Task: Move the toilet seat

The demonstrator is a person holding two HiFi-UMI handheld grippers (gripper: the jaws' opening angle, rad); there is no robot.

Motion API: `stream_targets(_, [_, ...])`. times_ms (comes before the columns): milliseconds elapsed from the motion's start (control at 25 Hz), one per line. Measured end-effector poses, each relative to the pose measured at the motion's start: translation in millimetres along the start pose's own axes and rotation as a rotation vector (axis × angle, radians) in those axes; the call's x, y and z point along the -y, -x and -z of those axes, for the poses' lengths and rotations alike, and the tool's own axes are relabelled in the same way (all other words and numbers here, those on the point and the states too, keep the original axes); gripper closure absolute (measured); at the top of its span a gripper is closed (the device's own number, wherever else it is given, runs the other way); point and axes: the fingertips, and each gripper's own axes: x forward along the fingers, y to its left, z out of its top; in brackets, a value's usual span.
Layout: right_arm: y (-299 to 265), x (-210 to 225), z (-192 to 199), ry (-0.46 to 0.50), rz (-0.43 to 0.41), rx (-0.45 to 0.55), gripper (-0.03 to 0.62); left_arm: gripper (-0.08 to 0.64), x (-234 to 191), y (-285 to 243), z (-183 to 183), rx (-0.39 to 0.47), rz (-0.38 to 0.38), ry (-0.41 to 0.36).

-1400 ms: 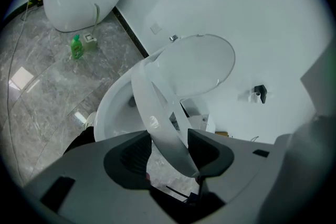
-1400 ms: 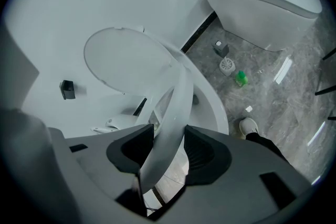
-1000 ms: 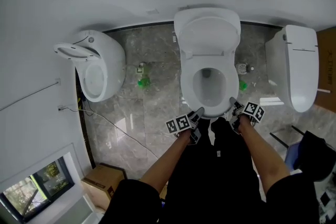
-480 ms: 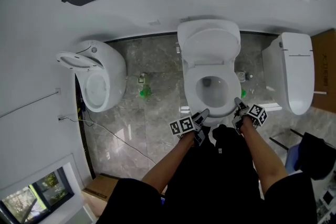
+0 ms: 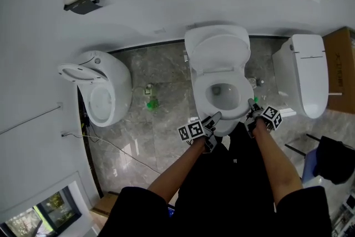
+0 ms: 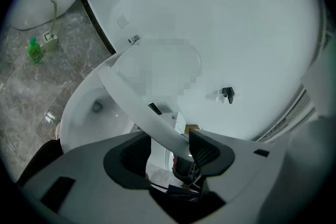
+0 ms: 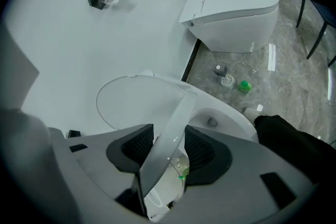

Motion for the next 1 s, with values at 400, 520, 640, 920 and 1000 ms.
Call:
stream_targets(400, [1.4, -9.3, -5.9, 0.0, -0.011, -0.002, 0.388, 0.324, 8.6, -5.5, -7.9, 0.018, -0.002, 0.002])
stream_targets(520, [1.1, -12.2, -6.6, 0.001, -0.014, -0.018, 0.388, 0.321, 9.9, -7.0, -10.7, 0.024, -0.014, 0.001])
stream_targets(640, [0.3, -15.1, -7.9, 0.011, -0.01, -0.038, 0.385, 0.319, 12.5, -7.6, -14.0, 0.036, -0.022, 0.009])
stream_targets(920, [-3.4, -25.7, -11.9, 0.027, -0.012, -0.082, 0.379, 0.318, 20.0, -9.8, -25.2, 0.069, -0.038, 0.023])
stream_targets(1000, [-4.8, -28.7, -13.3, 0.03, -0.011, -0.094, 0.377, 0.317, 22.4, -10.5, -29.1, 0.077, -0.041, 0.024])
